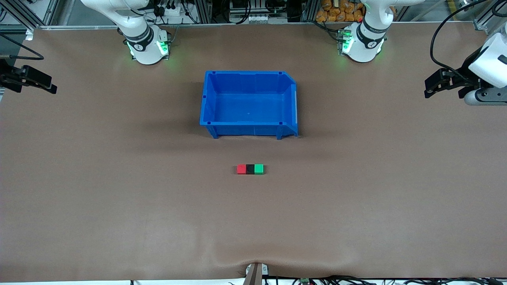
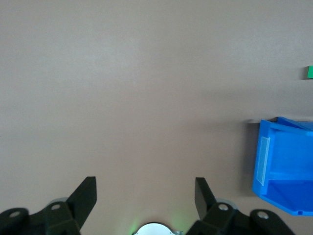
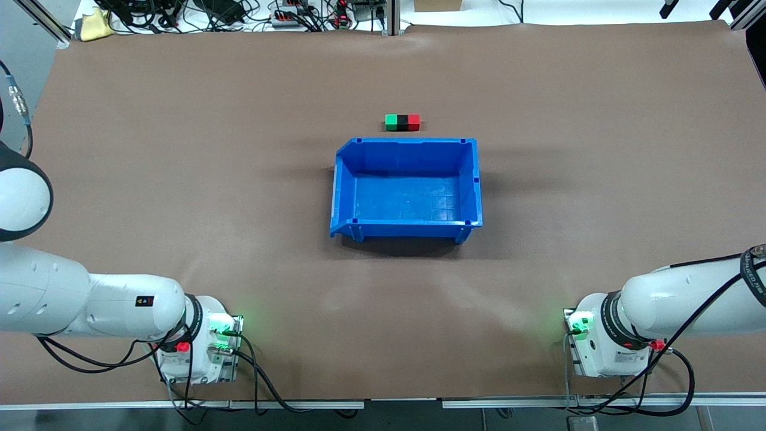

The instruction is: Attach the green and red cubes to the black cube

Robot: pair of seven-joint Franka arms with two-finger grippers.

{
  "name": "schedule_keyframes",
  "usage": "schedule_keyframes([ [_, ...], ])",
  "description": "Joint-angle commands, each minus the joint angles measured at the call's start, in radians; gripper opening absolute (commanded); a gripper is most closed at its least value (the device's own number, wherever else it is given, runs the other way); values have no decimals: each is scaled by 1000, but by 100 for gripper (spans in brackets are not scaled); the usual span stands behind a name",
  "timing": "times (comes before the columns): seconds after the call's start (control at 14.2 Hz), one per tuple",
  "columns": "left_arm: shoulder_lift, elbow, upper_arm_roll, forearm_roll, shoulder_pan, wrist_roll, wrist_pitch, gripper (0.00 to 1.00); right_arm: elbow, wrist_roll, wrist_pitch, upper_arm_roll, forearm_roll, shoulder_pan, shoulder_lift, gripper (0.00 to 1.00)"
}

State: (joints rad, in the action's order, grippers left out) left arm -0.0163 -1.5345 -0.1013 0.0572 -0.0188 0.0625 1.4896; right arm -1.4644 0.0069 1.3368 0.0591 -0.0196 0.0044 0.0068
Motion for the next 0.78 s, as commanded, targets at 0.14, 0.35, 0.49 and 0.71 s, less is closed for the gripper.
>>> schedule_keyframes([
  [0.14, 9, 17, -1, -2, 5, -21, 0, 92, 16, -8, -15, -10, 0, -27, 8, 100],
  [0.35, -2, 17, -1, 0, 8, -42, -6, 97, 16, -8, -19, -10, -2, -31, 9, 100],
  [0.49, 5, 17, -1, 0, 8, -35, 0, 95, 16, -8, -21, -10, -2, -29, 9, 100],
  [0.71, -2, 17, -1, -2, 8, -41, -8, 100, 16, -8, -21, -10, -2, -29, 9, 100],
])
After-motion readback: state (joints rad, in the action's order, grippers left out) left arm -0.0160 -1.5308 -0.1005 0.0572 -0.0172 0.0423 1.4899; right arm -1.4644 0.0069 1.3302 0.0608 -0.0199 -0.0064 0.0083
